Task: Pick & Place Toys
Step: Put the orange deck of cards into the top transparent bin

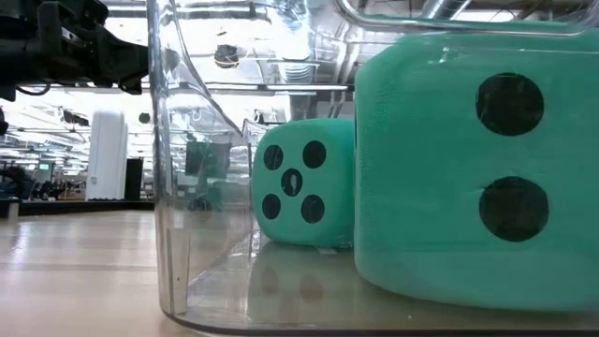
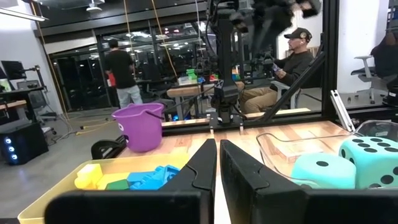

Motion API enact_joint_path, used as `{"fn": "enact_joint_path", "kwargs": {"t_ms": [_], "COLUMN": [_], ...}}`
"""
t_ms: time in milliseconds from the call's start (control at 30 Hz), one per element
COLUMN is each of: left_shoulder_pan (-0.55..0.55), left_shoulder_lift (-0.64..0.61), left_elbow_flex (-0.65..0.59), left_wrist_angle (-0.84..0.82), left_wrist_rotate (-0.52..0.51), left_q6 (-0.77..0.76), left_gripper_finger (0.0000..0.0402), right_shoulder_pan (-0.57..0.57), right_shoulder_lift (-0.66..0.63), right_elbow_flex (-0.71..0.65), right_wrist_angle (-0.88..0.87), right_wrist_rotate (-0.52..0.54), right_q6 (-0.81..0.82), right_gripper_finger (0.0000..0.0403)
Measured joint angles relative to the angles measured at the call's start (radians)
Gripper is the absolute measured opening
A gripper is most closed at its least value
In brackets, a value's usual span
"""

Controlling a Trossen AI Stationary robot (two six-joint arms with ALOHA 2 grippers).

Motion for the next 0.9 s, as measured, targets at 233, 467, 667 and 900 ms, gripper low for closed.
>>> {"fn": "enact_joint_path", "kwargs": {"t_ms": [233, 467, 667, 900], "left_shoulder_pan": [0.000, 0.000, 0.000, 0.000], "left_shoulder_lift": [0.000, 0.004, 0.006, 0.006], "left_elbow_flex": [0.000, 0.000, 0.000, 0.000], "left_wrist_angle": [0.009, 0.022, 0.028, 0.028], "left_wrist_rotate": [0.000, 0.000, -0.004, -0.004], "left_q6": [0.000, 0.000, 0.000, 0.000], "left_gripper_finger": [0.0017, 0.0017, 0.0017, 0.0017], "right_shoulder_pan": [0.201, 0.283, 0.278, 0.251], "right_shoulder_lift": [-0.008, 0.012, 0.015, 0.045], "right_elbow_flex": [-0.131, -0.256, -0.358, -0.419], "right_wrist_angle": [-0.010, 0.056, 0.179, 0.301], "right_wrist_rotate": [-0.146, -0.232, -0.255, -0.281], "right_q6": [0.435, 0.720, 0.781, 0.779], "right_gripper_finger": [0.0156, 0.0264, 0.0325, 0.0375]}}
